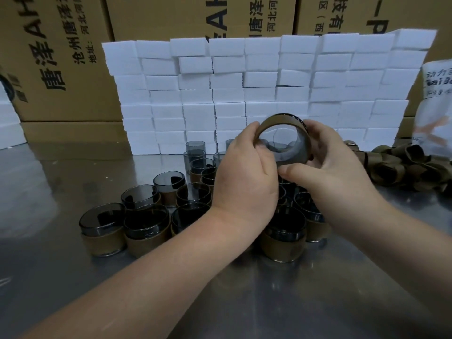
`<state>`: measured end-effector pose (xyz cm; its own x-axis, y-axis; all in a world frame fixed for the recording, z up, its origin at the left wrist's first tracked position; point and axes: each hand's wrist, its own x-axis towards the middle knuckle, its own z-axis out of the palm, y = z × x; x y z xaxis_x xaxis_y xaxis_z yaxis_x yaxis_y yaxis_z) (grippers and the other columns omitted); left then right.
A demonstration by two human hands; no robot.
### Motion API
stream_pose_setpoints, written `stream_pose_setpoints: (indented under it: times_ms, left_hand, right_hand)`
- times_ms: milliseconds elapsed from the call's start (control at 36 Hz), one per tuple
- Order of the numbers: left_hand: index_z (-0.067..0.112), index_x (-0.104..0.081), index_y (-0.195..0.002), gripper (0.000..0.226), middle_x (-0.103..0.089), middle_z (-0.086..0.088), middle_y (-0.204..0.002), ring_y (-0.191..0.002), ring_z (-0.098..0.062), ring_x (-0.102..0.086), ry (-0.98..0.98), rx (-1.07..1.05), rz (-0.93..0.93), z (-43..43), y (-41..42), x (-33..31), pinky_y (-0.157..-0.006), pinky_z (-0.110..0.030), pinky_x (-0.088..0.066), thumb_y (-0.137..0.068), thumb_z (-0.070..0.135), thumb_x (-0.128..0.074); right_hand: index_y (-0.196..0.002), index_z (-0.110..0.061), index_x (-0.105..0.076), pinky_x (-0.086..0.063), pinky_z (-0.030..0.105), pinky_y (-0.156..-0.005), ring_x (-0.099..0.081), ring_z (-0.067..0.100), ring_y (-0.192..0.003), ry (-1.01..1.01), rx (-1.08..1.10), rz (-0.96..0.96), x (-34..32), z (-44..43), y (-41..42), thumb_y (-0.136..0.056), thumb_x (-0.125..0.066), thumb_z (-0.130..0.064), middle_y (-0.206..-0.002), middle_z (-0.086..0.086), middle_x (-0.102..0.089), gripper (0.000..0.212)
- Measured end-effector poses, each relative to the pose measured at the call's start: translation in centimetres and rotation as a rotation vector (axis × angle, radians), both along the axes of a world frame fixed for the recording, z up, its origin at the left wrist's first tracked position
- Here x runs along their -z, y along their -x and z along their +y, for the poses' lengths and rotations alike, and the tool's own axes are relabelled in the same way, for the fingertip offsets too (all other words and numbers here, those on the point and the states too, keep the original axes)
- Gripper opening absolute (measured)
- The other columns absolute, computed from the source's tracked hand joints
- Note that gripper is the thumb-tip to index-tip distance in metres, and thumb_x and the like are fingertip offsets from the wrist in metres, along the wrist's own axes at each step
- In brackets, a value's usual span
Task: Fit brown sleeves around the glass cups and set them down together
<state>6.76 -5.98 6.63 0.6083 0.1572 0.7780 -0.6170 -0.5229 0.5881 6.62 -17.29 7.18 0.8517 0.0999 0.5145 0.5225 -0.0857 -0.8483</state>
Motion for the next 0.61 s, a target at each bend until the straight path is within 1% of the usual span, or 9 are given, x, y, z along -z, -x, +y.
stream_pose_setpoints:
  times_ms: [56,111,167,250,306,389,472,556,611]
  left_hand:
    - [0.011,-0.057,-0.117,0.043,-0.057,0.004,-0.098,-0.095,-0.013,-0.053,0.004,0.007,-0.01,0.1,0.0,0.1,-0.08,-0.017,-0.038,-0.087,0.022,-0.028]
    - [0.007,-0.055,-0.123,0.047,-0.061,-0.003,-0.109,-0.103,-0.015,-0.054,0.006,0.0,-0.018,0.2,-0.1,0.4,-0.087,-0.018,-0.038,-0.089,0.024,-0.028]
    - [0.004,-0.053,-0.127,0.048,-0.06,-0.006,-0.115,-0.106,-0.013,-0.051,0.001,-0.007,-0.027,0.3,-0.1,0.5,-0.088,-0.015,-0.035,-0.09,0.025,-0.028]
    - [0.005,-0.053,-0.126,0.048,-0.06,-0.005,-0.112,-0.104,-0.011,-0.05,-0.007,0.0,-0.03,0.4,-0.2,0.6,-0.088,-0.015,-0.035,-0.091,0.025,-0.029]
    - [0.004,-0.054,-0.126,0.047,-0.061,-0.007,-0.113,-0.105,-0.013,-0.051,0.016,0.012,-0.039,0.4,-0.3,0.6,-0.09,-0.017,-0.036,-0.091,0.025,-0.03]
    - [0.005,-0.058,-0.119,0.04,-0.06,0.001,-0.104,-0.1,-0.013,-0.055,0.063,0.047,-0.083,0.4,-0.4,0.6,-0.088,-0.023,-0.043,-0.093,0.023,-0.033]
    - [0.006,-0.058,-0.117,0.04,-0.061,0.0,-0.106,-0.101,-0.018,-0.059,0.132,0.104,-0.078,0.5,-0.8,0.9,-0.089,-0.037,-0.049,-0.094,0.029,-0.034]
    - [0.009,-0.056,-0.118,0.054,-0.062,-0.008,-0.11,-0.105,-0.025,-0.06,0.187,0.165,-0.044,0.6,-0.9,1.0,-0.088,-0.047,-0.05,-0.088,0.047,-0.032]
    - [0.01,-0.057,-0.116,0.057,-0.063,-0.009,-0.108,-0.103,-0.027,-0.061,0.212,0.182,-0.034,0.7,-1.0,1.0,-0.086,-0.049,-0.051,-0.084,0.051,-0.033]
  right_hand:
    - [-0.14,-0.015,-0.036,-0.051,0.011,-0.075,-0.066,-0.006,-0.087,0.001,-0.004,-0.011,0.0,0.0,0.0,-0.06,-0.065,-0.016,-0.123,-0.01,-0.06,0.086]
    - [-0.141,-0.015,-0.038,-0.052,0.013,-0.073,-0.067,-0.003,-0.085,-0.002,-0.015,-0.019,0.0,-0.1,0.0,-0.059,-0.061,-0.013,-0.106,-0.015,-0.069,0.085]
    - [-0.141,-0.016,-0.039,-0.054,0.019,-0.077,-0.068,0.001,-0.085,0.01,-0.003,-0.012,0.0,-0.3,-0.1,-0.058,-0.059,-0.012,-0.092,-0.02,-0.072,0.085]
    - [-0.141,-0.018,-0.042,-0.053,0.03,-0.082,-0.07,0.009,-0.086,0.012,-0.001,0.016,-0.2,-0.3,-0.1,-0.057,-0.059,-0.013,-0.092,-0.011,-0.074,0.086]
    - [-0.14,-0.019,-0.043,-0.053,0.041,-0.086,-0.069,0.025,-0.09,-0.002,0.002,0.031,-0.3,-0.3,0.0,-0.056,-0.058,-0.013,-0.091,-0.001,-0.074,0.085]
    - [-0.139,-0.02,-0.045,-0.045,0.055,-0.091,-0.056,0.043,-0.101,-0.04,0.003,0.04,-0.5,-0.2,0.3,-0.056,-0.058,-0.011,-0.099,0.013,-0.068,0.084]
    - [-0.137,-0.021,-0.048,-0.045,0.056,-0.09,-0.054,0.043,-0.101,-0.041,0.016,0.036,-0.5,-0.2,0.3,-0.056,-0.058,-0.011,-0.1,0.019,-0.066,0.082]
    - [-0.134,-0.023,-0.051,-0.046,0.054,-0.088,-0.057,0.043,-0.098,-0.04,0.029,0.04,-0.5,-0.4,0.2,-0.055,-0.058,-0.011,-0.095,0.012,-0.07,0.08]
    - [-0.133,-0.024,-0.052,-0.049,0.056,-0.088,-0.059,0.042,-0.097,-0.036,0.035,0.039,-0.5,-0.6,0.1,-0.055,-0.058,-0.011,-0.096,0.007,-0.071,0.079]
